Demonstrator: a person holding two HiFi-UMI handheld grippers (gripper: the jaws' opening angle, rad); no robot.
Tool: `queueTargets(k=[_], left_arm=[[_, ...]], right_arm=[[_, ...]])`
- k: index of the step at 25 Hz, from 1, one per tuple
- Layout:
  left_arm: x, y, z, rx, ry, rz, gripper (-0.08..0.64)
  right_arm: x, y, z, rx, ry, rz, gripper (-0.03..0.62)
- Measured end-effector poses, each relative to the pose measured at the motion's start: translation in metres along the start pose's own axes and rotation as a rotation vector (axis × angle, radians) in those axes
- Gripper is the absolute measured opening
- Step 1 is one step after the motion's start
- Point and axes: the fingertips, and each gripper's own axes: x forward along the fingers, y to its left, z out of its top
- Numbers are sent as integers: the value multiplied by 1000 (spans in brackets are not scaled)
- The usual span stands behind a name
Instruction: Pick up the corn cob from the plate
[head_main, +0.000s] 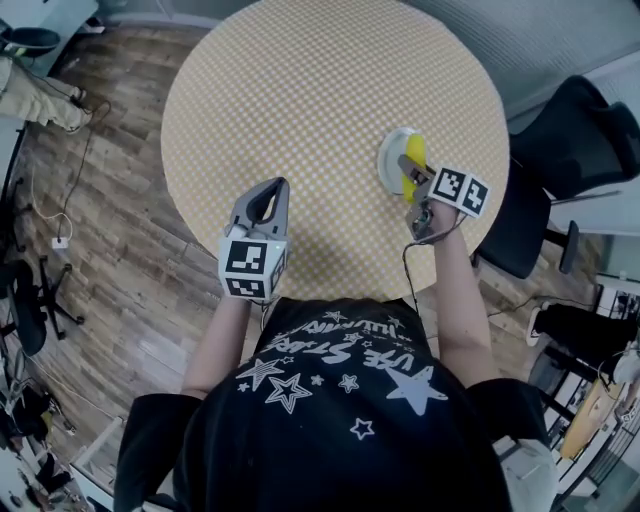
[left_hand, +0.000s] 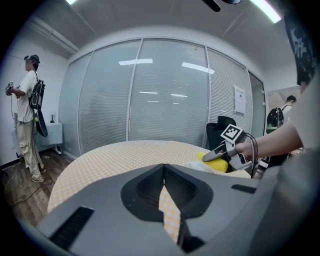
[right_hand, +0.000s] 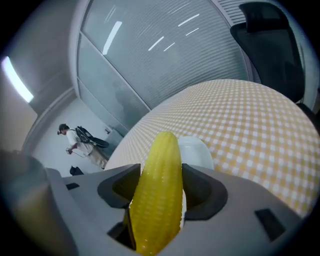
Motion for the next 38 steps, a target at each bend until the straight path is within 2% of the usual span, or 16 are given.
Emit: queueTargets(k=[4, 11, 15, 19, 27, 33, 38], left_arm=[[-8, -19, 8, 1, -20, 40, 8], [-28, -40, 12, -3, -41, 147, 8], [-34, -77, 14, -33, -49, 176, 8], [-42, -116, 12, -54, -60, 207, 8], [-79, -173, -6, -84, -92, 386, 8], [-128, -190, -16, -105, -93, 516, 8], [-147, -197, -20, -107, -77, 538, 8]], right_arm=[[-27, 27, 13, 2, -69, 184, 270], [-89, 62, 29, -95, -184, 434, 270], [-127, 47, 33, -140, -211, 501, 270], [-161, 30, 33, -82, -220, 590, 270], [-207, 1, 31, -82, -200, 769, 270], [-223, 17, 14, -118, -133, 863, 270], [-245, 43, 0, -184, -130, 943, 270]])
